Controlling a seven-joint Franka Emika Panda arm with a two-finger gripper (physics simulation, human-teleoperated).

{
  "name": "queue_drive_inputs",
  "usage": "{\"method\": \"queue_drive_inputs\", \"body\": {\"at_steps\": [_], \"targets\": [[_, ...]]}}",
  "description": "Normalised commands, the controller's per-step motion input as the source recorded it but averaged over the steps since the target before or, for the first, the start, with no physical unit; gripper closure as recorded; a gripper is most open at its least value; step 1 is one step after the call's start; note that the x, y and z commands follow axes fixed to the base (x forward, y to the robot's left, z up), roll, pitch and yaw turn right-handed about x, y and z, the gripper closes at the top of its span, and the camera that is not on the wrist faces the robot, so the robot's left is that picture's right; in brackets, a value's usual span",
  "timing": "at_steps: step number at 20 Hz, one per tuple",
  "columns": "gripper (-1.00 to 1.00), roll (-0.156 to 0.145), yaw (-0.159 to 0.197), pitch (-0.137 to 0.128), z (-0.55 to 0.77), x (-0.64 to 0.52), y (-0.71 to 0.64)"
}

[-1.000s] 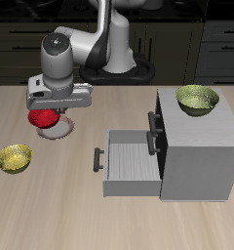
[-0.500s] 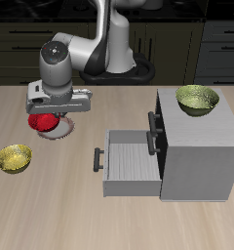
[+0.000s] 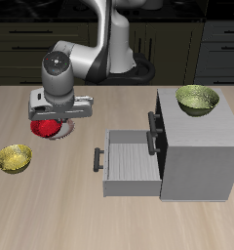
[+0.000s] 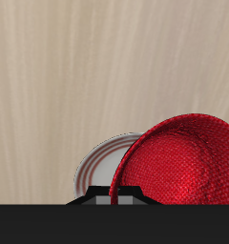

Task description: Place the red bowl on the plate and close the bottom drawer of the white cabinet

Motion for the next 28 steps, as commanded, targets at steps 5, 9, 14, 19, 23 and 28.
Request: {"method": "queue_drive_inputs", "body": {"at_steps": [5, 9, 14, 19, 23, 28], "targets": [[1.0, 0.035, -0.018, 0.107, -0.21, -0.03, 0.12], [1.0, 0.008, 0.027, -0.008, 0.04, -0.1, 0.07], [1.0, -0.039, 0.039, -0.061, 0.1, -0.12, -0.09], [1.0, -0.024, 0.008, -0.011, 0.03, -0.07, -0.02], [-1.0, -0.014, 0.001, 0.022, 0.11, -0.02, -0.05], [-1.0, -0.004, 0.005, -0.006, 0.1, 0.03, 0.01]]}}
